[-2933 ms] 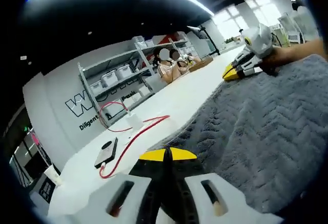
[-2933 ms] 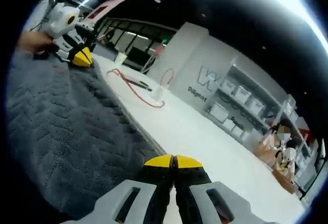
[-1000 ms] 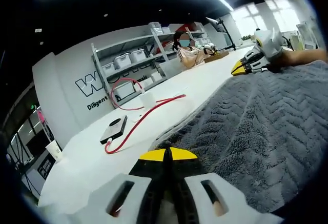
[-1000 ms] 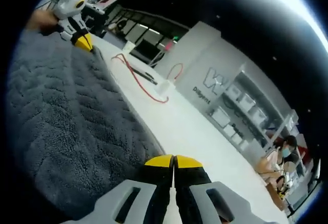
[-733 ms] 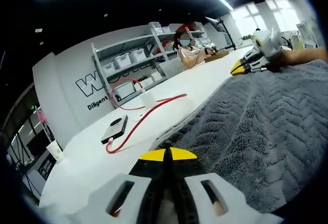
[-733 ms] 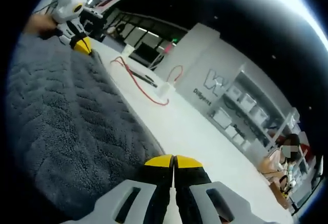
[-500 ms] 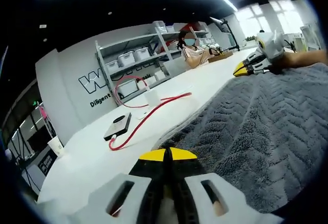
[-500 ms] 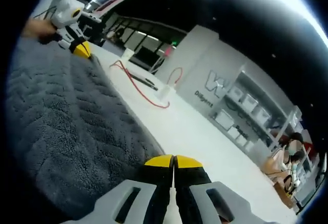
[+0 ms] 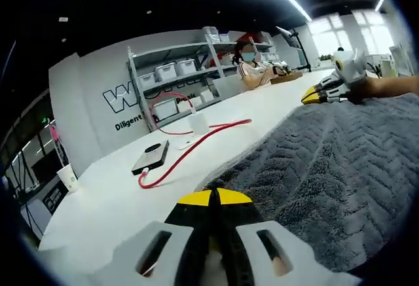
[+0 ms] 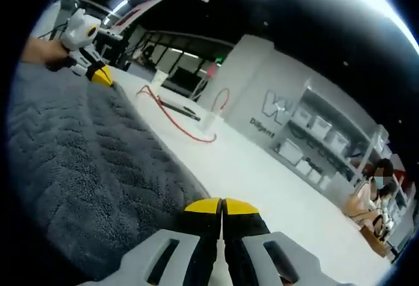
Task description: Open the folded towel by lifting each exposed corner and separating the folded layers until the towel lies flat within the target outline without major curled edges
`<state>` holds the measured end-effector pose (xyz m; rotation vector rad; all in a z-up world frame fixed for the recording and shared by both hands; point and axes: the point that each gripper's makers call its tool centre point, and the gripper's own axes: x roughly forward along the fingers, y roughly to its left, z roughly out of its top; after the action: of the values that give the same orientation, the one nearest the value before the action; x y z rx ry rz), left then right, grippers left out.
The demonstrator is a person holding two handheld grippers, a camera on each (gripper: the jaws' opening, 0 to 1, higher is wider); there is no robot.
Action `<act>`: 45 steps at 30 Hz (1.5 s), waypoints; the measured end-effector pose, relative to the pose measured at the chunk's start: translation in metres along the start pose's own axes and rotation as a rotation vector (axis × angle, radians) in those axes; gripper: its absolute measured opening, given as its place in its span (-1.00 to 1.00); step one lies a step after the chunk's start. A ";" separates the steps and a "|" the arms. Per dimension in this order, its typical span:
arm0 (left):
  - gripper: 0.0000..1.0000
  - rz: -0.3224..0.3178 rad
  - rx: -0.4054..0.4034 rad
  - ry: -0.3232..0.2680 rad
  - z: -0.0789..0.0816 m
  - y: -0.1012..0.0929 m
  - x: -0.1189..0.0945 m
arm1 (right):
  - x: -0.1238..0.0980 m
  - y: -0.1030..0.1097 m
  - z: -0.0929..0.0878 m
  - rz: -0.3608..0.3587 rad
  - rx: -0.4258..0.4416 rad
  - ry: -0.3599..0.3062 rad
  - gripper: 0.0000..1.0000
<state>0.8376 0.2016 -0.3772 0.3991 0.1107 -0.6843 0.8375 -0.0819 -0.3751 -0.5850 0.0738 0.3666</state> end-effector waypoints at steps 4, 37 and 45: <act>-0.98 0.009 -0.019 -0.001 -0.002 0.002 -0.003 | 0.002 -0.001 0.000 0.001 0.006 -0.006 -1.00; -0.09 0.119 -0.177 -0.005 -0.001 0.014 -0.018 | -0.017 -0.021 0.017 -0.106 0.002 -0.082 -0.31; -0.07 0.086 -0.221 -0.027 0.003 0.014 -0.018 | -0.025 -0.026 0.020 -0.145 0.050 -0.093 0.03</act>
<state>0.8322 0.2211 -0.3659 0.1812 0.1409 -0.5855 0.8227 -0.0985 -0.3404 -0.5200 -0.0487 0.2499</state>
